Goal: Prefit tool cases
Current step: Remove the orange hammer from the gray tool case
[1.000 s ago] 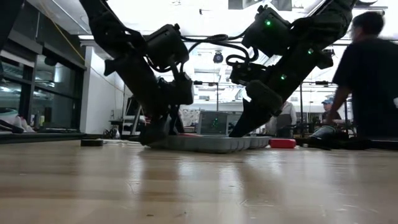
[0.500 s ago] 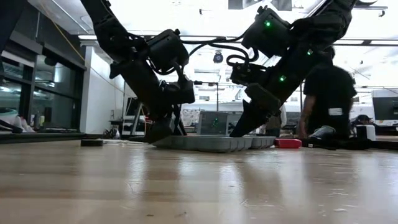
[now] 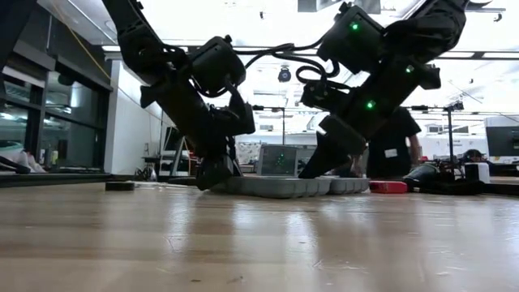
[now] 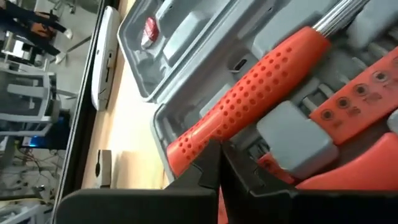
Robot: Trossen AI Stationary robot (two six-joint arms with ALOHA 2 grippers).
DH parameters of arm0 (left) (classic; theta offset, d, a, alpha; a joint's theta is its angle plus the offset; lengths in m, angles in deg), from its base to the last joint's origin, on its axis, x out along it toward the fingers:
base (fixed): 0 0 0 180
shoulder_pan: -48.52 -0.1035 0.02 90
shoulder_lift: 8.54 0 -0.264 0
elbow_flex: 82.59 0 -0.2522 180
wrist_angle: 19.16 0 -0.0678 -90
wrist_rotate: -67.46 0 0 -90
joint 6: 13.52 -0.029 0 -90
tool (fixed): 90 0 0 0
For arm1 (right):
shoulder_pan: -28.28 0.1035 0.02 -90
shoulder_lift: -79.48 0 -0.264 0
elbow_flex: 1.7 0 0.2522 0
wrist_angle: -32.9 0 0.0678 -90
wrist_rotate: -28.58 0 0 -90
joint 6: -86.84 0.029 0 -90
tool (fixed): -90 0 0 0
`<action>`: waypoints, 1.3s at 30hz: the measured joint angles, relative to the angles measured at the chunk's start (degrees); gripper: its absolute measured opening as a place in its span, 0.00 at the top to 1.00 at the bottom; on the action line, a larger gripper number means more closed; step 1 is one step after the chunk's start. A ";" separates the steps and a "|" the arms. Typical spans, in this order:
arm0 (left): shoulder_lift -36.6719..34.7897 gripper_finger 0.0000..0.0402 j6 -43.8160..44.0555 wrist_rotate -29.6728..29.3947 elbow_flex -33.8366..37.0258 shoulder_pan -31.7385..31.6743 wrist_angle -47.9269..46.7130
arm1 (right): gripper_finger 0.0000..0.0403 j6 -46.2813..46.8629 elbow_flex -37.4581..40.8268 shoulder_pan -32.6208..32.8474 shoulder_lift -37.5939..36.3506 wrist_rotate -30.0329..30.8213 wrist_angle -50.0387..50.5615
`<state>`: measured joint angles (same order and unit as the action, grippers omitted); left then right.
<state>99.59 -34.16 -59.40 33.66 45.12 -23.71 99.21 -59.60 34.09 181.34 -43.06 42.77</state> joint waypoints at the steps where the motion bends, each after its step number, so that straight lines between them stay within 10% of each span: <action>1: -0.02 0.99 -0.04 -0.43 -0.02 0.02 -0.15 | 1.00 0.27 -0.01 -0.20 -0.02 -0.56 0.45; 8: -0.13 1.00 -3.13 -11.71 -0.20 0.04 -3.41 | 1.00 1.07 -0.10 -1.12 -0.13 -2.58 1.43; 14: -0.98 1.00 4.77 -0.01 -0.56 -1.82 -11.18 | 1.00 1.76 -0.09 -1.27 -0.17 -2.83 1.77; 39: -1.14 1.00 29.62 10.69 -0.35 9.23 -22.43 | 1.00 2.08 -0.02 -2.67 -0.35 1.74 5.68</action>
<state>98.46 -4.55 -48.71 33.31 54.35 -46.14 101.29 -59.62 31.42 180.99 -41.32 48.45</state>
